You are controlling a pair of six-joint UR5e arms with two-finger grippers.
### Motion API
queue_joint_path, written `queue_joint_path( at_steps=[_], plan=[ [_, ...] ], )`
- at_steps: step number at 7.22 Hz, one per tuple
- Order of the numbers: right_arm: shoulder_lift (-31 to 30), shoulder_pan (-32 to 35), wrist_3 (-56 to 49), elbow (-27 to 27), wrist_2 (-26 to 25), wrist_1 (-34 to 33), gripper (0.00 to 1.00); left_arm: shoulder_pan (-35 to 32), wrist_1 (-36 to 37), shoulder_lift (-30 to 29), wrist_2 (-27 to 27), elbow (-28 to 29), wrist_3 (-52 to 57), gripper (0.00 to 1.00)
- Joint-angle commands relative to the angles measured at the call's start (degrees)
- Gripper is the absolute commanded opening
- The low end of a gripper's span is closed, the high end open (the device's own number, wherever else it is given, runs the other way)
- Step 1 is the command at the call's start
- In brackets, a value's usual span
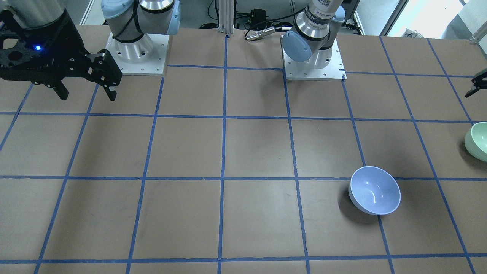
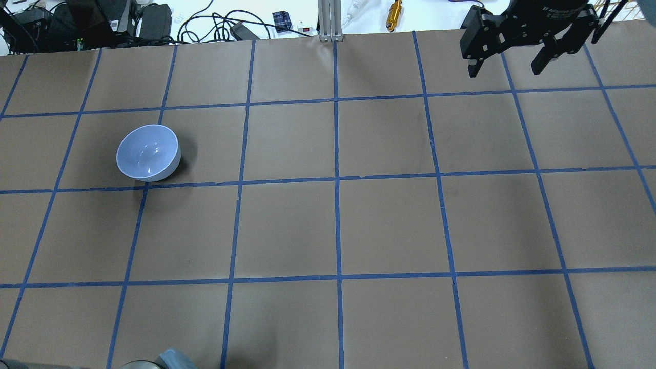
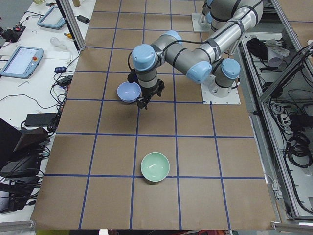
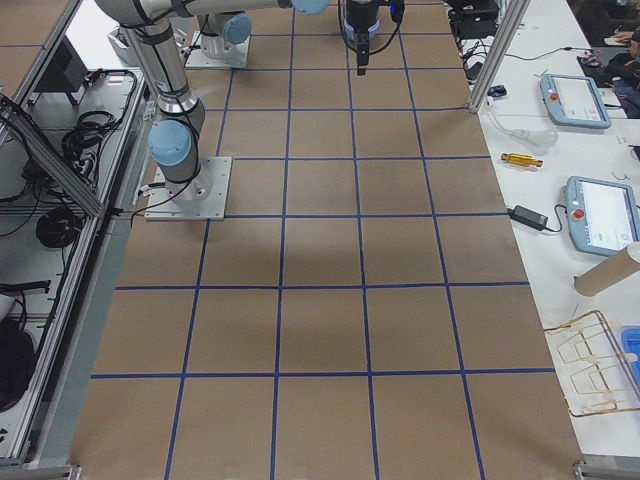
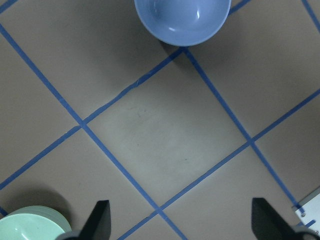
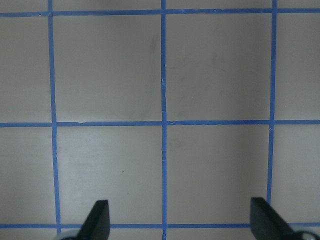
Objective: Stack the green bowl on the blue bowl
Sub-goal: 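Lower the left gripper onto the green bowl rim and close it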
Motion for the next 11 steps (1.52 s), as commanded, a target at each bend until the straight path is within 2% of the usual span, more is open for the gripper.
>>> queue_joint_path(
  at_steps=[1, 3, 4, 6, 9, 11],
  plan=[
    [-0.1, 0.0, 0.0, 0.0, 0.0, 0.0, 1.00, 6.7, 12.9, -7.6, 2.3, -1.1, 26.2, 1.00],
    [0.0, 0.0, 0.0, 0.0, 0.0, 0.0, 1.00, 12.1, 22.7, -13.0, 2.2, -2.9, 46.5, 1.00],
    [-0.1, 0.0, 0.0, 0.0, 0.0, 0.0, 1.00, 13.8, 28.0, -15.1, 1.9, -4.6, 53.3, 1.00],
    [0.0, 0.0, 0.0, 0.0, 0.1, 0.0, 1.00, 16.4, 35.6, -17.4, -0.9, -8.4, 55.6, 1.00],
    [0.0, 0.0, 0.0, 0.0, 0.1, 0.0, 1.00, 16.9, 35.9, -20.4, -2.5, -8.8, 60.5, 1.00],
    [-0.1, 0.0, 0.0, 0.0, 0.1, 0.0, 1.00, 17.0, 36.0, -21.4, -2.6, -8.5, 61.0, 0.93]
  ],
)
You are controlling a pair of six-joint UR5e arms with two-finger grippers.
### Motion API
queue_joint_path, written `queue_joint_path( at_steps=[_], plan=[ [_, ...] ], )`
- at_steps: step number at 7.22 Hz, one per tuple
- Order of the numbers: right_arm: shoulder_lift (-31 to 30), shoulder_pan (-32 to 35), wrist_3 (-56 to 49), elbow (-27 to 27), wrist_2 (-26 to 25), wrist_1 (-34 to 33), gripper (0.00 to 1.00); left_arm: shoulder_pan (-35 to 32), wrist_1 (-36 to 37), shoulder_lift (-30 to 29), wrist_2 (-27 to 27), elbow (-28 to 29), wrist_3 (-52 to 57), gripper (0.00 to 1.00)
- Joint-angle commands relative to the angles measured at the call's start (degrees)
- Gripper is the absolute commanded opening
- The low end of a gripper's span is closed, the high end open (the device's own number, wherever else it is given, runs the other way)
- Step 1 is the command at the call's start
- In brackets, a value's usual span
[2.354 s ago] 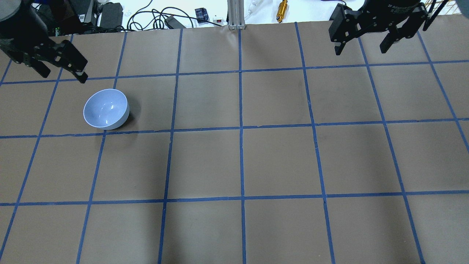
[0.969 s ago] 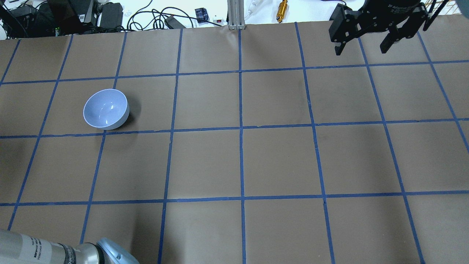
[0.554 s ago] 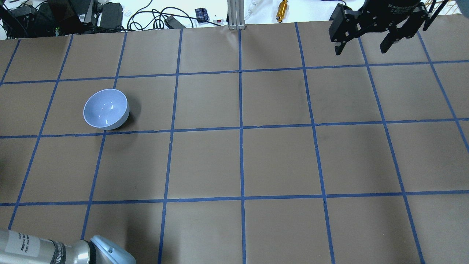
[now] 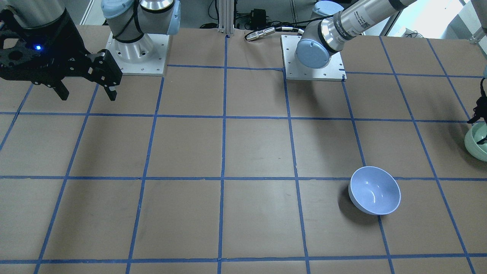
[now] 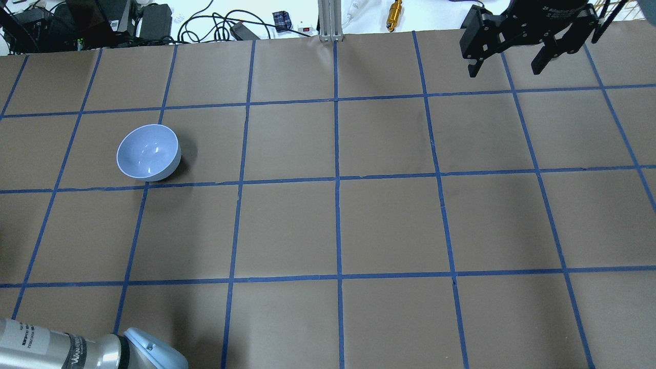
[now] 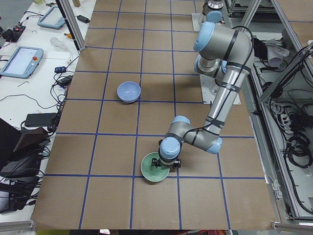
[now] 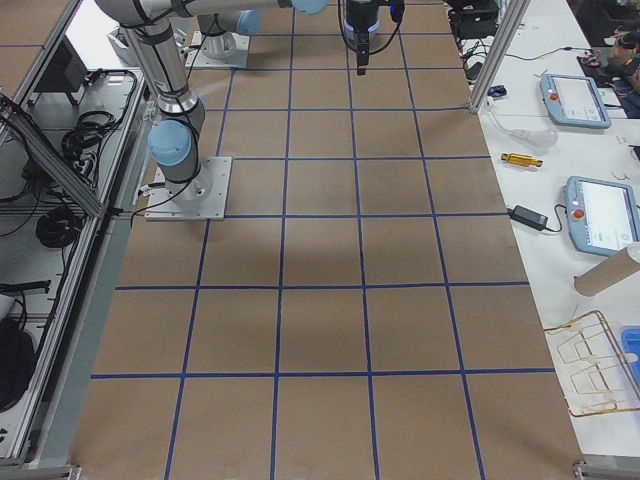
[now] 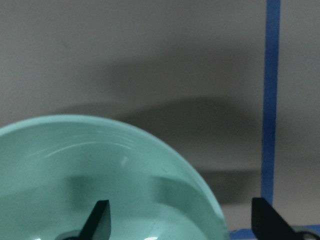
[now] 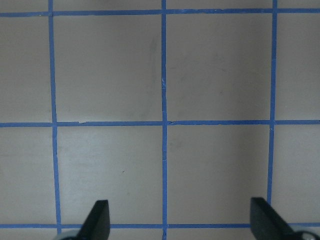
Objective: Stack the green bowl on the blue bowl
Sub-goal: 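Lower the left gripper onto the green bowl rim and close it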
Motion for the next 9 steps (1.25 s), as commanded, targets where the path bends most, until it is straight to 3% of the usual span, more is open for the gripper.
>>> queue_joint_path(
  at_steps=[1, 2, 3, 6, 9],
  plan=[
    [0.0, 0.0, 0.1, 0.0, 0.0, 0.0, 1.00, 0.1, 0.5, -0.6, -0.2, -0.1, 0.7, 0.75],
    [0.0, 0.0, 0.1, 0.0, 0.0, 0.0, 1.00, 0.1, 0.6, -0.8, -0.5, 0.3, 0.7, 0.28],
    [0.0, 0.0, 0.1, 0.0, 0.0, 0.0, 1.00, 0.1, 0.9, -0.8, -0.4, 0.4, 0.8, 0.00],
    [0.0, 0.0, 0.1, 0.0, 0.0, 0.0, 1.00, 0.1, 2.1, -0.6, -0.2, 0.3, 0.9, 0.00],
    [-0.1, 0.0, 0.1, 0.0, 0.0, 0.0, 1.00, -1.3, -1.9, 5.4, -2.1, 1.4, -5.2, 0.00]
  ],
)
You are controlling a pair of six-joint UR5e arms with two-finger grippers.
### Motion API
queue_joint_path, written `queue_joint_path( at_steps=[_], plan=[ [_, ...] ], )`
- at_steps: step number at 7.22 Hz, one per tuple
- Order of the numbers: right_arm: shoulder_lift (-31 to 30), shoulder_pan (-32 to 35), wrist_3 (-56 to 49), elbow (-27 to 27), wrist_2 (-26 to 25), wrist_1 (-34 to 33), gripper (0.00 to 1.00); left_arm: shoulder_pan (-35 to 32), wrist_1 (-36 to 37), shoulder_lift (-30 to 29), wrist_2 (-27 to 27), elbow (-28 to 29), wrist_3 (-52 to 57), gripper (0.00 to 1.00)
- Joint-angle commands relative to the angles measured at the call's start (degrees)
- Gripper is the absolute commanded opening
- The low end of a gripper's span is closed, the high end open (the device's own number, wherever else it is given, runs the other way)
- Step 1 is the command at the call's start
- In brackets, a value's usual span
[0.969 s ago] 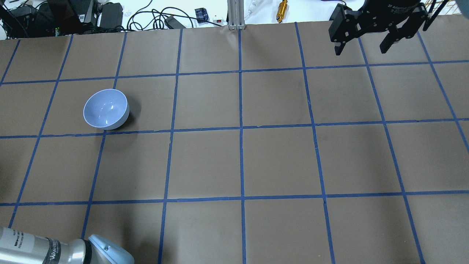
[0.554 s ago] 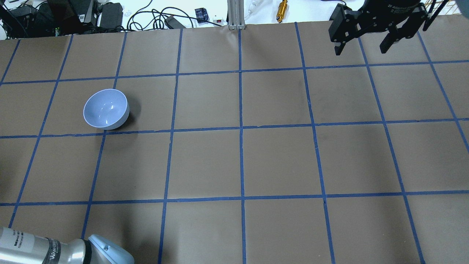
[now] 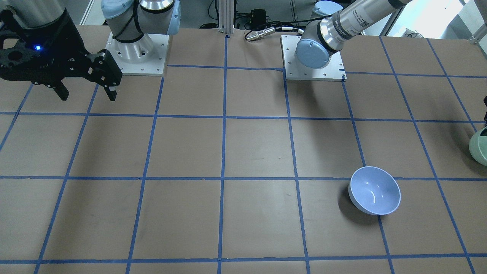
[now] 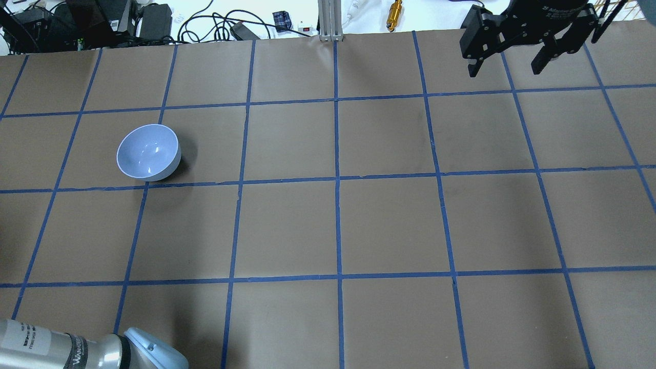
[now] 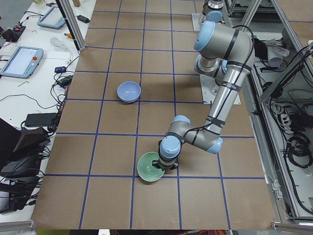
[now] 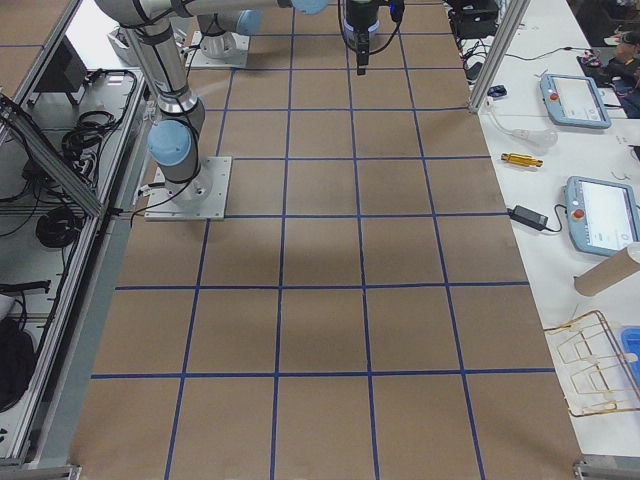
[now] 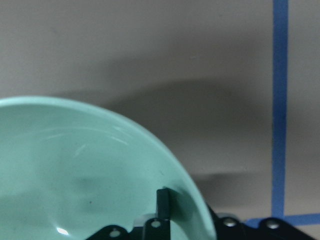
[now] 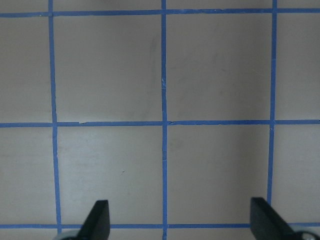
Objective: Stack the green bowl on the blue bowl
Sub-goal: 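Lift the green bowl with the left gripper and carry it away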
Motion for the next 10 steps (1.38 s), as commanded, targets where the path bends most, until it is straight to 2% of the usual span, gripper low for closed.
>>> queue_joint_path(
  at_steps=[1, 3, 5, 6, 8, 10],
  plan=[
    [0.0, 0.0, 0.0, 0.0, 0.1, 0.0, 1.00, -3.8, -5.4, 5.0, -1.7, 1.9, -5.7, 0.00],
    [0.0, 0.0, 0.0, 0.0, 0.0, 0.0, 1.00, -9.4, -14.2, 9.5, -2.1, 5.9, -12.6, 0.00],
    [0.0, 0.0, 0.1, 0.0, 0.1, 0.0, 1.00, -17.3, -15.7, 13.9, -5.6, 5.6, -21.6, 0.00],
    [0.0, 0.0, 0.1, 0.0, 0.1, 0.0, 1.00, -21.0, -16.4, 15.9, -5.5, 5.3, -26.2, 0.00],
    [0.0, 0.0, 0.1, 0.0, 0.1, 0.0, 1.00, -30.0, -16.6, 19.5, -4.9, 1.0, -37.1, 0.00],
    [0.0, 0.0, 0.1, 0.0, 0.1, 0.0, 1.00, -36.0, -13.5, 22.7, -5.0, -5.8, -45.2, 0.00]
  ],
)
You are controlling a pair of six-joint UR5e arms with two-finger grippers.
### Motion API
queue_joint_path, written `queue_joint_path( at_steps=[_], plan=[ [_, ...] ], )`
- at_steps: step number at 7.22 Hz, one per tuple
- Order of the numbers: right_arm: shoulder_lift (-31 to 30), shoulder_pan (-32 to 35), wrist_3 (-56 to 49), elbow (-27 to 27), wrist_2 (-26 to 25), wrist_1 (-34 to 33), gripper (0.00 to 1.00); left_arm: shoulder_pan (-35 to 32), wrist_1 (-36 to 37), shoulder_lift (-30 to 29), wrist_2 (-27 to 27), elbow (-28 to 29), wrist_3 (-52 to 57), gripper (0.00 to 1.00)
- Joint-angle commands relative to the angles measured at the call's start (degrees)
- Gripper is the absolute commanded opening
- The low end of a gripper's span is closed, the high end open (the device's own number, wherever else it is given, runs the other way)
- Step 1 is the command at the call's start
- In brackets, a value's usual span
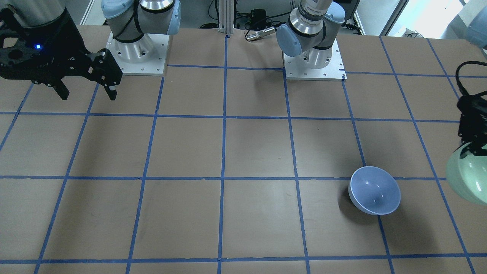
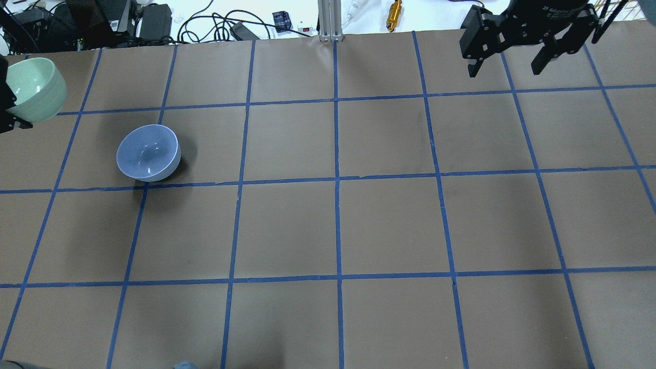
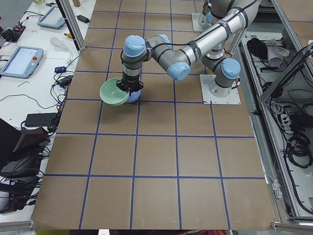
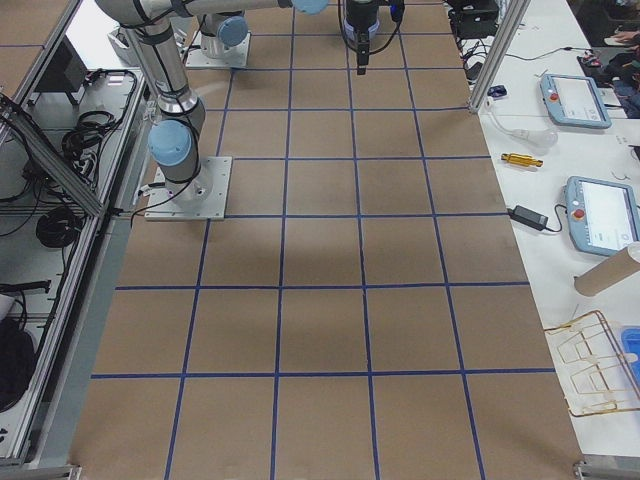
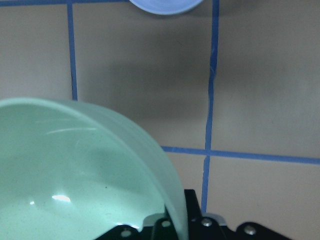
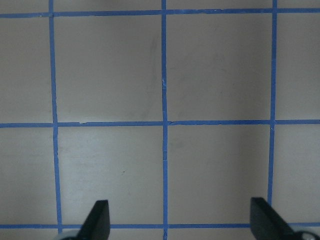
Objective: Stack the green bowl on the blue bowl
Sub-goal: 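Move the green bowl over the blue bowl and lower it inside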
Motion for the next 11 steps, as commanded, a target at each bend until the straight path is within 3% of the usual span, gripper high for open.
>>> queue_joint_path(
  at_steps=[1, 3, 6, 9, 10, 11],
  plan=[
    [0.1, 0.0, -0.1, 0.0, 0.0, 0.0, 1.00, -6.1, 8.0, 2.1, 0.3, -7.6, -5.3, 0.00],
    [0.0, 0.0, -0.1, 0.0, 0.0, 0.0, 1.00, -10.2, 19.3, 0.4, 1.7, -15.6, -9.9, 0.00],
    [0.0, 0.0, -0.1, 0.0, 0.0, 0.0, 1.00, -12.0, 21.4, -0.9, 5.4, -20.5, -10.2, 0.00],
    [0.0, 0.0, -0.1, 0.0, -0.1, 0.0, 1.00, -12.0, 21.3, -2.4, 5.4, -20.6, -10.3, 0.00],
    [0.1, 0.0, -0.1, 0.0, -0.1, 0.0, 1.00, -12.0, 21.3, -3.0, 5.3, -20.5, -10.3, 0.70],
    [0.1, 0.0, -0.1, 0.0, -0.1, 0.0, 1.00, -11.9, 21.4, -3.3, 5.4, -19.8, -10.2, 1.00]
  ],
)
